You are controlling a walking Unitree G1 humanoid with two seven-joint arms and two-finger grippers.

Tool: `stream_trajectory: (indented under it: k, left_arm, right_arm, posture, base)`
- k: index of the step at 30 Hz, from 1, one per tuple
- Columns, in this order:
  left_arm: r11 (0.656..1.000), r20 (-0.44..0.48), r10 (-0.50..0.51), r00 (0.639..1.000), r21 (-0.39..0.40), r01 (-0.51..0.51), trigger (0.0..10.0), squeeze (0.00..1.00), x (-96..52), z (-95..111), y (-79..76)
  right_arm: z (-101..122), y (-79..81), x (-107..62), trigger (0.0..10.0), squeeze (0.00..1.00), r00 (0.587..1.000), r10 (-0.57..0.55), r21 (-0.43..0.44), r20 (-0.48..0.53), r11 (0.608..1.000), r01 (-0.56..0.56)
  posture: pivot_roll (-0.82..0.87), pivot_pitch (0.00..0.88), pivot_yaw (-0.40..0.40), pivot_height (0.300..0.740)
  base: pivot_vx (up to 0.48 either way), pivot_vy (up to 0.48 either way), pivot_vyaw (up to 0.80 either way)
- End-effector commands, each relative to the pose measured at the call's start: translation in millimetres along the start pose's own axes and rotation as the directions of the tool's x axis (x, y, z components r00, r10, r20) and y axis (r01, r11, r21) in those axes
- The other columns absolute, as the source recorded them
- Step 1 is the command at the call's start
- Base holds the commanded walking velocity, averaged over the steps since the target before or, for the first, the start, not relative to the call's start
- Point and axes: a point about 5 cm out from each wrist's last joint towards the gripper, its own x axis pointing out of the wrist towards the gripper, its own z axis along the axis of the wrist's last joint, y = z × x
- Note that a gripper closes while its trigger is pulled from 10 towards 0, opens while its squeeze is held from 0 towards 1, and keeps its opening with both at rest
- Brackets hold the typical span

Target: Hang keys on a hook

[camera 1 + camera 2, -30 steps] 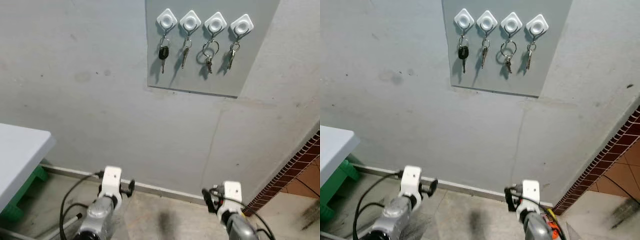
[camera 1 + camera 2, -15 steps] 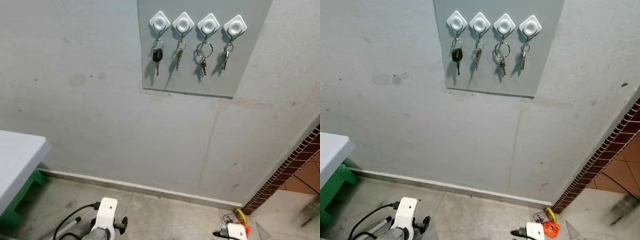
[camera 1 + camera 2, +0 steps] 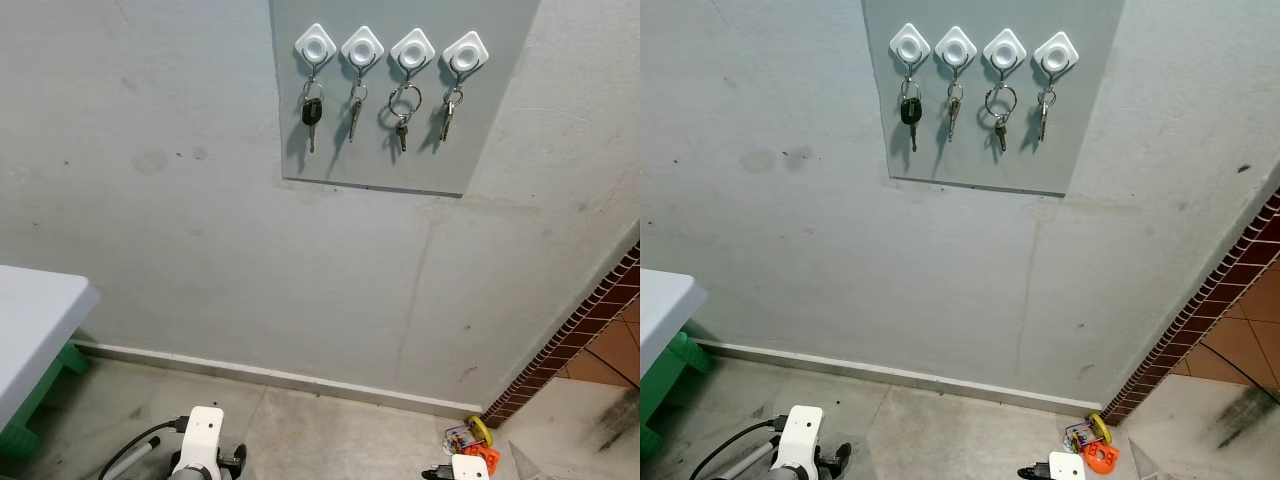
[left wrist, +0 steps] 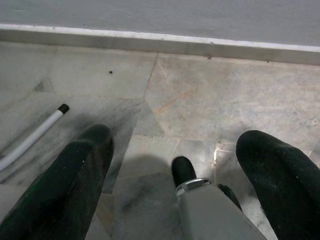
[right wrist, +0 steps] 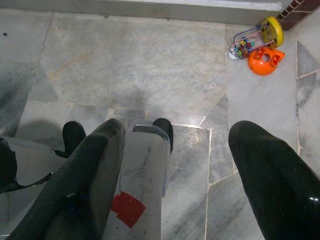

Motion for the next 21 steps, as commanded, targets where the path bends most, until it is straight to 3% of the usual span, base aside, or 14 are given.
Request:
stream_trajectory:
  k: [1,9,21]
  left_arm:
    - [1.000,0.000,-0.001,1.000,0.002,0.001,10.0,0.00,0.4,1.9,2.1]
    - [1.000,0.002,0.000,1.000,0.001,0.000,10.0,0.00,0.7,3.1,2.7]
    - [1.000,-0.006,0.013,1.000,-0.001,-0.013,10.0,0.00,-0.9,-1.0,6.1]
  right_arm:
    - [1.2,2.8,0.8,10.0,0.00,1.000,0.009,-0.004,-0.002,1.000,-0.009]
    - [-1.9,0.0,-0.2,10.0,0.00,1.000,0.006,-0.014,-0.018,1.000,-0.006]
    - [-4.0,0.9,-0.5,10.0,0.00,0.999,0.016,-0.031,-0.031,0.999,-0.017]
  posture:
    - [-0.10,0.000,0.032,0.740]
    - [-0.09,0.000,0.028,0.740]
    - [-0.07,0.000,0.021,0.740]
  base:
    - [0.000,0.000,0.00]
    - [0.000,0.000,0.00]
    - [0.000,-0.318,0.00]
